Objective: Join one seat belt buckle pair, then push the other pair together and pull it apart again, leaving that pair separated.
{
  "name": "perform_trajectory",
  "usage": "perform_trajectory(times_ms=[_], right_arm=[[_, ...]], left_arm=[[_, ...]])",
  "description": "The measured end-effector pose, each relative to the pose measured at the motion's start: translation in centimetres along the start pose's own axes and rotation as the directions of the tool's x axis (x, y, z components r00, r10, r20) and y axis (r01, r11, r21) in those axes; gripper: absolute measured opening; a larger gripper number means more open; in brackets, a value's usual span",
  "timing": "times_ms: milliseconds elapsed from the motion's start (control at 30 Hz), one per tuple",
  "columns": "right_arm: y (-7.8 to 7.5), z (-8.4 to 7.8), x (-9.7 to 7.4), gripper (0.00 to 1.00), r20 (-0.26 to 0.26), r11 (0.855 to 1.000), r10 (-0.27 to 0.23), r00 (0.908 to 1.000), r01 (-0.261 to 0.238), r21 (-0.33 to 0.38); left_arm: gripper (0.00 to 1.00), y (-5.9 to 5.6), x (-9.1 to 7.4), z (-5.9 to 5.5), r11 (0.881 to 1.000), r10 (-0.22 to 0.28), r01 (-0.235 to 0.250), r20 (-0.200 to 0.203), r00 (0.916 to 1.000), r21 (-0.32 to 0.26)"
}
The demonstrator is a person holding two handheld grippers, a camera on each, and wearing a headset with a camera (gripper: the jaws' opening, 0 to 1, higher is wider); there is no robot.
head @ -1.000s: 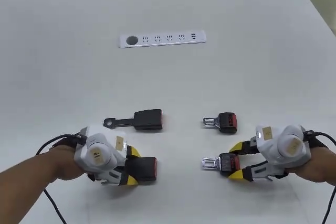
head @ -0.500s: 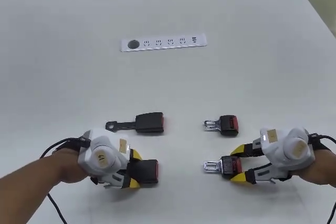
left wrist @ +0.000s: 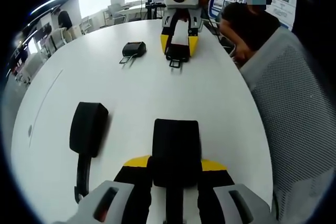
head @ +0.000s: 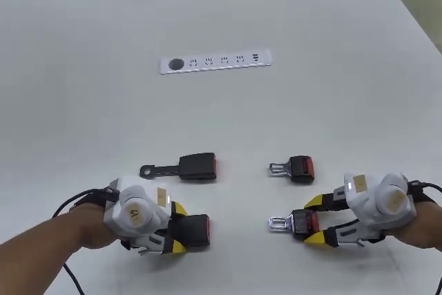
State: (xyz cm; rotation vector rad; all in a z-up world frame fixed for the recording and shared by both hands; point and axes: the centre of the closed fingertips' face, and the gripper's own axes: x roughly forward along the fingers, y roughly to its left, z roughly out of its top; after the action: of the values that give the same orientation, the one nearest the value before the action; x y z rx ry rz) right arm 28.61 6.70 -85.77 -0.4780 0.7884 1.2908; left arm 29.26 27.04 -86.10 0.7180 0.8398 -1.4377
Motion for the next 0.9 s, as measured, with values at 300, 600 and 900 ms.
perform_trajectory(times_ms=[300,600,900], right_arm=[[0.0,0.2,0.3,0.35,0.017,1.000,-0.006,0.9998,0.006,0.004],[0.1,0.5,0.5,0.35,0.068,1.000,-0.014,0.9976,0.013,0.012],[0.4,1.3,1.0,0.35,0.096,1.000,-0.009,0.9953,0.008,0.006]], left_arm=[[0.34,0.0,0.0,0.0,1.000,0.001,-0.001,-0.005,1.0000,-0.004],[0.34,0.0,0.0,0.0,1.000,0.003,-0.003,-0.011,0.9999,-0.007],[0.34,-0.1,0.0,0.0,1.000,0.002,-0.002,-0.022,0.9998,-0.005]])
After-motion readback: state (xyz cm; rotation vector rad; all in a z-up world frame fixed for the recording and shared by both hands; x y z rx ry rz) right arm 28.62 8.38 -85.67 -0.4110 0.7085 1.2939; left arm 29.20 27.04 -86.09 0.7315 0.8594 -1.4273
